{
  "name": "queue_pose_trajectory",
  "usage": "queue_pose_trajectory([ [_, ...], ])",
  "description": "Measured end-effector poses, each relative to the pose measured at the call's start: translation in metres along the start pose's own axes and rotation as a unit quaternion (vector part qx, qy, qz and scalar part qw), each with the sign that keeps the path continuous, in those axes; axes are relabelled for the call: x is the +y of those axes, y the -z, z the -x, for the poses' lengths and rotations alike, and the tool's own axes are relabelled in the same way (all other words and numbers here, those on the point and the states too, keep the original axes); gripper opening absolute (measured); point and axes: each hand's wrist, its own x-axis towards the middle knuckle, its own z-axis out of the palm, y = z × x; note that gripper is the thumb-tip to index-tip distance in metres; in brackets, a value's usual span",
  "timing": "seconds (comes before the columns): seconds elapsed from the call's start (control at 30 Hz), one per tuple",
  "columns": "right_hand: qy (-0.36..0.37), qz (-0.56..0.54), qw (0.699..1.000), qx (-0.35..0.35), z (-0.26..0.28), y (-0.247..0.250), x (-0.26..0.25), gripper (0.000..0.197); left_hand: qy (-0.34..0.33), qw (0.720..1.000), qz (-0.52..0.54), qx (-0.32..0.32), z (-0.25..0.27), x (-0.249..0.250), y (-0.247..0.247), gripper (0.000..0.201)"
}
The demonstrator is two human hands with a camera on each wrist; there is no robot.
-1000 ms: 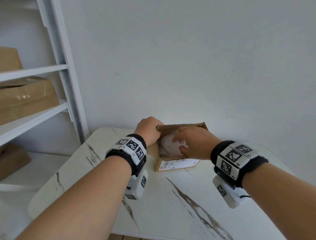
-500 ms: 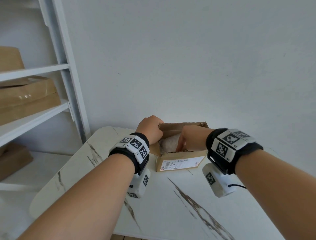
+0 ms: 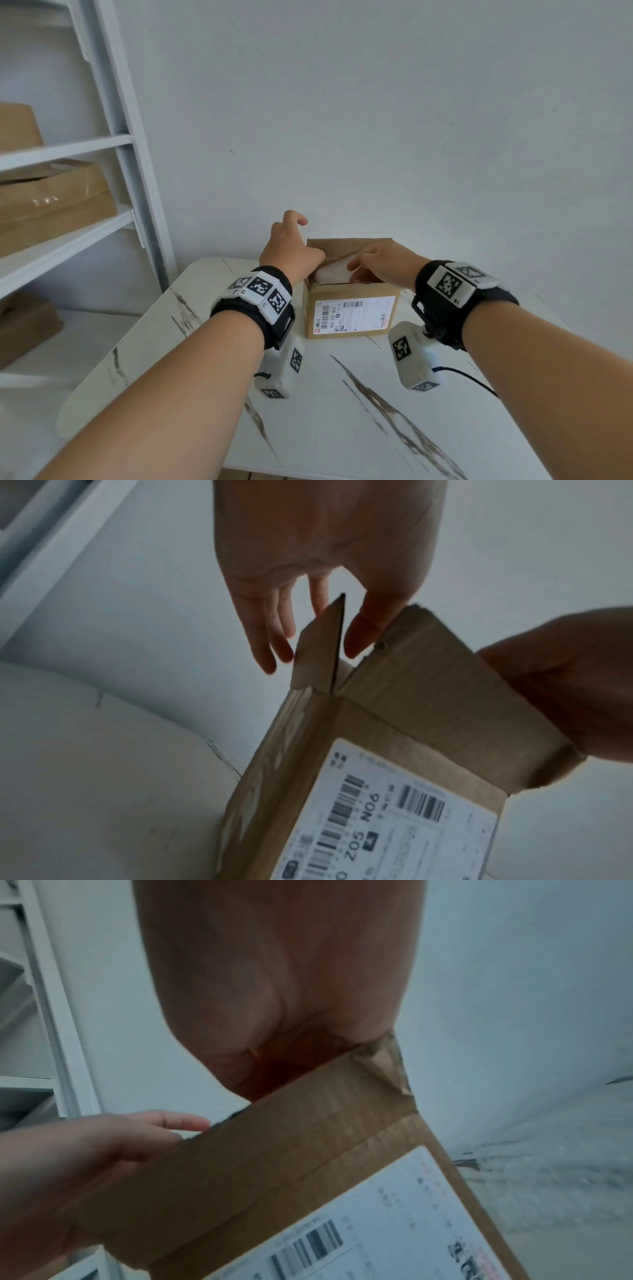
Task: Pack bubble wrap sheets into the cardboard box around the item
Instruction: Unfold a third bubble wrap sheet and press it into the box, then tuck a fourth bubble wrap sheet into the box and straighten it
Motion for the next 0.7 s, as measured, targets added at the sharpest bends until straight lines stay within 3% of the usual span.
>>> queue_pose_trajectory([
  [0.13,0.071,0.025,0.99,0.118,0.01,0.013,0.005,0.029,0.023,0.998,-0.003,-0.061,-0.002,-0.001,-0.002,0.064],
  [0.27,0.088,0.022,0.961,0.261,0.017,0.035,0.015,0.032,0.029,0.999,0.009,-0.032,-0.006,-0.004,-0.009,0.057],
  [0.37,0.052,0.053,0.949,0.308,0.019,0.044,0.039,0.031,0.029,1.0,0.011,0.001,-0.008,-0.005,-0.012,0.051],
  [0.47,-0.012,0.123,0.955,0.269,0.019,0.036,0.069,0.032,0.028,0.999,0.017,0.022,-0.012,-0.007,-0.015,0.046],
  [0.57,-0.056,0.192,0.964,0.174,0.013,0.019,0.098,0.039,0.025,0.999,0.018,0.028,-0.015,-0.009,-0.017,0.044],
  [0.7,-0.107,0.272,0.956,0.038,0.0,-0.01,0.126,0.077,0.021,0.999,0.024,0.033,-0.018,-0.01,-0.019,0.043],
])
